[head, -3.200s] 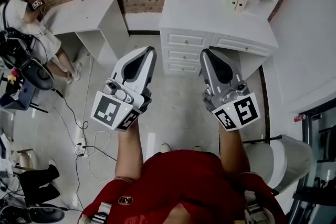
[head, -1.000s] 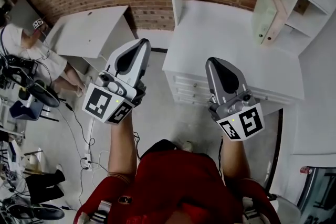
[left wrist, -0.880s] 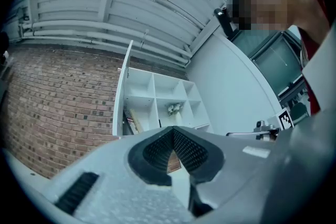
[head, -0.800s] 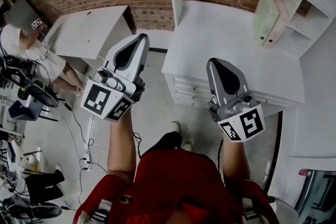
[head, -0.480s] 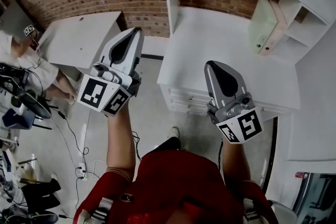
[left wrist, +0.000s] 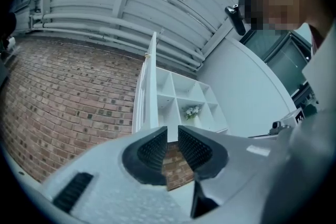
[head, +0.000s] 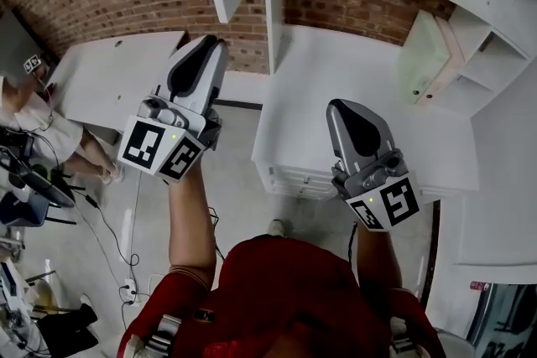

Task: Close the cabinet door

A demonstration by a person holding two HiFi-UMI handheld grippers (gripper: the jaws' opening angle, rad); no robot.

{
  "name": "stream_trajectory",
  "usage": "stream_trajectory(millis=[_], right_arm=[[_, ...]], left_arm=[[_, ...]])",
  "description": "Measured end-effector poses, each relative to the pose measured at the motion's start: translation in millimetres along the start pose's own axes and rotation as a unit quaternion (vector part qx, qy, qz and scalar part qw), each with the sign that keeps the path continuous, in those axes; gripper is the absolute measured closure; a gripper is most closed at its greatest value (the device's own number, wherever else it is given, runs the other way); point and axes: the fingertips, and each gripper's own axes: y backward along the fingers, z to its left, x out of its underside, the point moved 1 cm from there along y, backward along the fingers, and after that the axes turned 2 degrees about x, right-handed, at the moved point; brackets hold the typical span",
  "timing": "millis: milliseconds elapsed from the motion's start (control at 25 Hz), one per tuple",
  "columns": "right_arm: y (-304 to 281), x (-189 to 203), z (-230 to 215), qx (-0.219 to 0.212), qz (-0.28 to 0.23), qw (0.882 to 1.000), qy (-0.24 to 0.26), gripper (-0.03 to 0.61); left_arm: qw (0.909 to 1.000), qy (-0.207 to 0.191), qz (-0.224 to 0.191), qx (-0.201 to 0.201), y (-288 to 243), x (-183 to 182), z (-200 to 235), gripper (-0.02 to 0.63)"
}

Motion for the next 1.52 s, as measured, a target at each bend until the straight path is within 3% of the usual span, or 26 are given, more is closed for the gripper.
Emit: stream_trajectory(millis=[320,640,960,1520], right_arm=[[-31,25,-17,0.025,-0.002,1.000,0.006,0.565],[-37,38,-33,0.047,0.005,0.999,0.012,0.566],[-31,40,-62,0.049,0.003,0.999,0.004,0.566],[0,41,-148,0.012,-0.001,1.000,-0.016,0.565]], left_arm=[[0.9980,0.014,-0.017,0.059,-29,2,34,0.460],[0.9948,0.031,-0.029,0.093,-48,9,37,0.465],[0.9960,0.049,-0.036,0.065,-61,11,31,0.478],[0.9998,-0.004,-0.017,0.009,-116,26,-35,0.449]])
